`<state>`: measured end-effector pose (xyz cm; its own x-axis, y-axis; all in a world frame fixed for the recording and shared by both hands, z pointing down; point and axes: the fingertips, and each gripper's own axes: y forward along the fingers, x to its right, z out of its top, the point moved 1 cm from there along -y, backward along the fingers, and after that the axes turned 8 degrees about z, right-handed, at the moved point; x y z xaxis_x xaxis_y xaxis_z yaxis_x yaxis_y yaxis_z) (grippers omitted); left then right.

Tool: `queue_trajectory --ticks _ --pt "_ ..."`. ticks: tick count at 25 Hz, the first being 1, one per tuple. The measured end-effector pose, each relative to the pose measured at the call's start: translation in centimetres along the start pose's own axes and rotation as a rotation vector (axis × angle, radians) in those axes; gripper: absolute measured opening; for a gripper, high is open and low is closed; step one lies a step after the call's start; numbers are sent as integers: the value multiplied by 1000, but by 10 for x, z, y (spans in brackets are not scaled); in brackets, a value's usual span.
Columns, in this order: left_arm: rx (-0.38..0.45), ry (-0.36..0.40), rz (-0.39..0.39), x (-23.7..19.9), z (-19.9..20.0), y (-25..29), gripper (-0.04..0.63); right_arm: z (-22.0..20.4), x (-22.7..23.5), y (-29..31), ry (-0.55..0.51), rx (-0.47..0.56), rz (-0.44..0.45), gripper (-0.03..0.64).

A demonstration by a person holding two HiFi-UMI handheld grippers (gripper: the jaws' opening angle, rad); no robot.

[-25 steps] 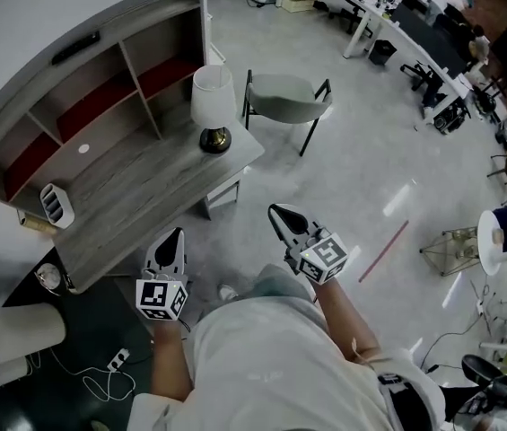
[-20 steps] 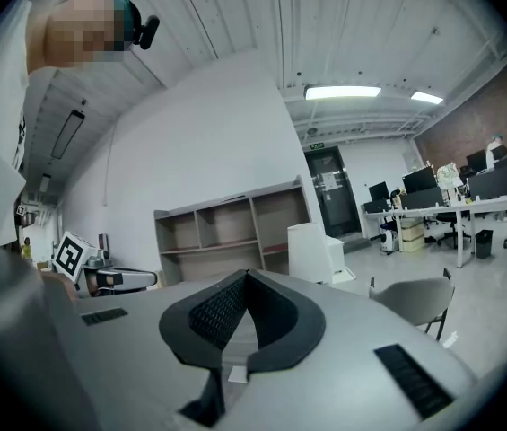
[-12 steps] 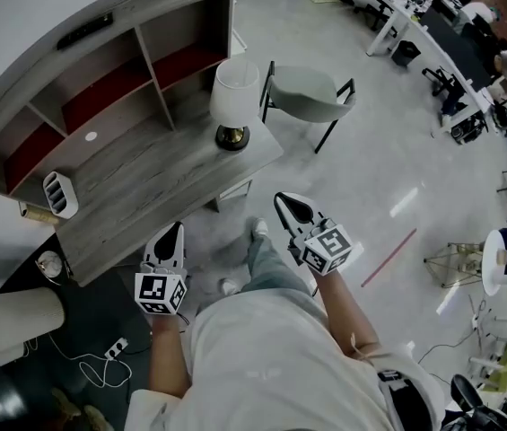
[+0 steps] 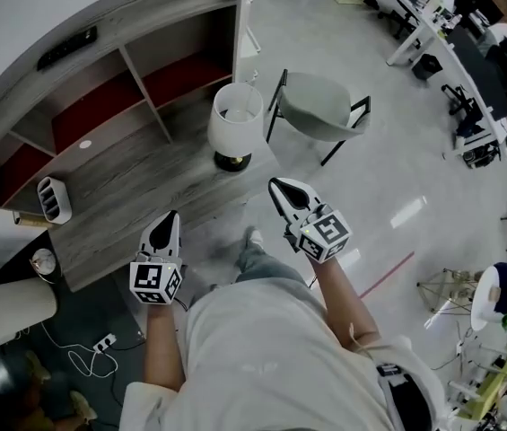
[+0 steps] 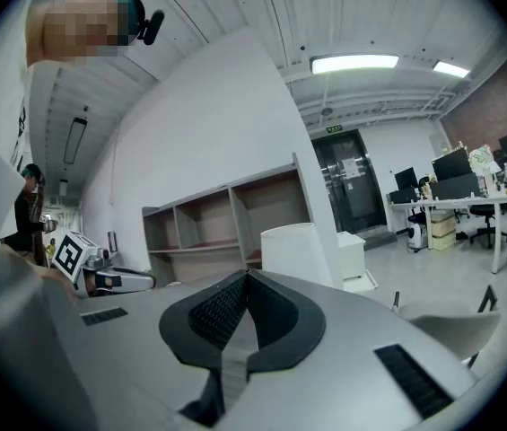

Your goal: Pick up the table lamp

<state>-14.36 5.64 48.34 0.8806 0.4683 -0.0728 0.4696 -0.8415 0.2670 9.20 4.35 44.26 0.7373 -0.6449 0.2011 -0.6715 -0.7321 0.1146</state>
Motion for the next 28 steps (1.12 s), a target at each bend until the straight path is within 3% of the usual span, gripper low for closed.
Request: queue_trajectory --ticks 5,14,18,28 --pt "-5 -30 62 5 15 46 15 13 51 24 -12 -22 79 29" --pt "-7 -29 165 13 58 112 17 -17 117 48 -17 -108 183 29" --pt "-2 -46 175 13 86 132 17 -25 133 51 1 -115 207 29" --pt "-111 36 153 26 123 202 26 -32 158 44 36 -109 179 29"
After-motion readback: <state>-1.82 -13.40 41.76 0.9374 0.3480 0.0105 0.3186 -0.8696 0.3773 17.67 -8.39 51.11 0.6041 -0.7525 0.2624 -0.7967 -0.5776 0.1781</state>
